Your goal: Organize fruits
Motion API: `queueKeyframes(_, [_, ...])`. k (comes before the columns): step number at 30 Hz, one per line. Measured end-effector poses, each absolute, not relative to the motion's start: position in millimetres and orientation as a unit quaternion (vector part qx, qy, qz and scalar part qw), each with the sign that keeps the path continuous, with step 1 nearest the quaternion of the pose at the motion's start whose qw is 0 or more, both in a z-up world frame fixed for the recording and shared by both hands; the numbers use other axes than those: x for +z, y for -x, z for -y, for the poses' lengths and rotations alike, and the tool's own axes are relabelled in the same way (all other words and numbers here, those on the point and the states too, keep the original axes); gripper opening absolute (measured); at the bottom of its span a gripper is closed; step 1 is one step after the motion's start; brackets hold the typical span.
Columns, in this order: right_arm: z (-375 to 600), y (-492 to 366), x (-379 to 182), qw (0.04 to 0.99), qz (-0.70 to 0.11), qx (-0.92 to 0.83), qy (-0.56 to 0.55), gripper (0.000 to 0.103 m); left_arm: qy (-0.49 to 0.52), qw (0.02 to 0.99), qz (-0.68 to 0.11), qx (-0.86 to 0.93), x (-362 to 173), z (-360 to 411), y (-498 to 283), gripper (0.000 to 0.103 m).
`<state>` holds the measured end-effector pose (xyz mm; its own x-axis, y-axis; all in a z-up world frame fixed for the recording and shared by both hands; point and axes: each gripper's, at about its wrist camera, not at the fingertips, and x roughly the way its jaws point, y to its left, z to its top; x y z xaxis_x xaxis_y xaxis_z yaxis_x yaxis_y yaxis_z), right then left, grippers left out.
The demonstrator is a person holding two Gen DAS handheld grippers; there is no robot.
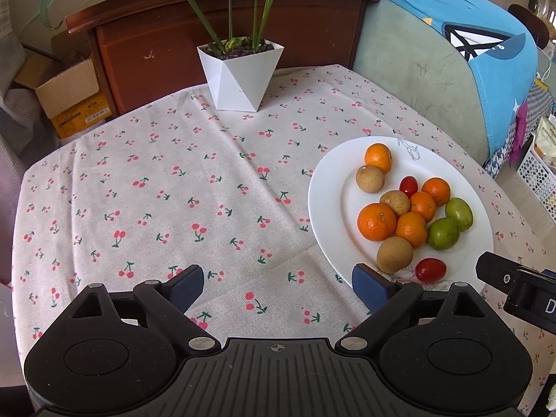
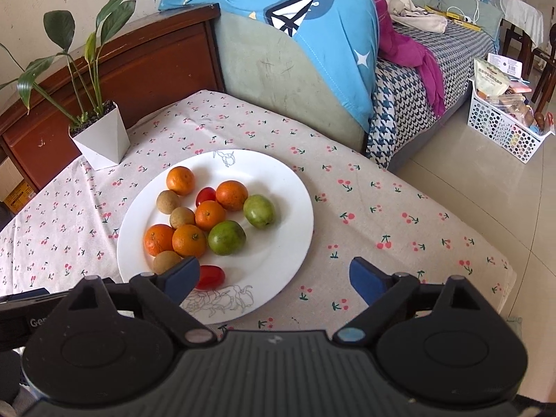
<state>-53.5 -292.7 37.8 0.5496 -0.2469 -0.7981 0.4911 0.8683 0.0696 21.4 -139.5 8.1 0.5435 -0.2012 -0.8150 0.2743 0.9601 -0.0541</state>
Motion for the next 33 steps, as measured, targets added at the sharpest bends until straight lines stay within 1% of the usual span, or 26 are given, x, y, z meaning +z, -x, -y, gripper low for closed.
queueKeyframes(7, [290, 50, 33, 0.863, -0.436, -0.211, -0.145, 0.095, -0.049, 0.875, -0.466, -0.126, 6, 143, -23, 0.096])
queueKeyframes(21, [283, 44, 25, 0.86, -0.45, -0.215, -0.109, 0.099, -0.046, 0.868, -0.477, -0.128, 3, 144, -27, 0.096])
queueKeyframes(33, [281, 40, 23, 0.859, -0.454, -0.213, -0.102, 0.099, -0.066, 0.869, -0.477, -0.119, 2, 147, -30, 0.096])
